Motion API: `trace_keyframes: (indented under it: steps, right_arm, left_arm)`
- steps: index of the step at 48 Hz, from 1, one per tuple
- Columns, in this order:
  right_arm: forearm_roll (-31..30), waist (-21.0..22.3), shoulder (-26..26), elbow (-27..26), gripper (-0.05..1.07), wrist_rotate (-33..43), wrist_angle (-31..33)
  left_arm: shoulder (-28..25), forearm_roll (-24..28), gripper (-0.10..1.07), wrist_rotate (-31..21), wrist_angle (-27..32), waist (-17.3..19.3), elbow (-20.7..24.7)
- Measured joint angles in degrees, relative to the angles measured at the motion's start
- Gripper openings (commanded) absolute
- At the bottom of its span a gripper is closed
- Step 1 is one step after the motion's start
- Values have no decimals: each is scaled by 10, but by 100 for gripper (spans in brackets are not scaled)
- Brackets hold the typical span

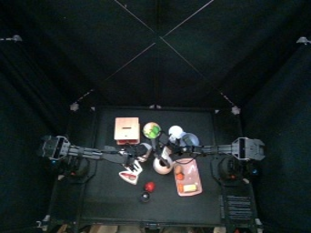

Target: Put pairing knife back in holder

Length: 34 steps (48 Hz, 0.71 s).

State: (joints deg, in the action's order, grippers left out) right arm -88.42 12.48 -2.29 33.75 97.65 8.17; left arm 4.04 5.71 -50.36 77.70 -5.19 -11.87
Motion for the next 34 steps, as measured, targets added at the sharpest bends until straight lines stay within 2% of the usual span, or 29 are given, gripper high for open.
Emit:
trace_keyframes:
  steps: [12, 34]
  right_arm:
    - [2, 30, -45, -35, 33, -6, -102]
    - [2, 35, -65, -53, 32, -6, -154]
  left_arm:
    - [-1, 0, 51, 0, -1, 0, 0]
    - [-2, 1, 51, 0, -2, 3, 0]
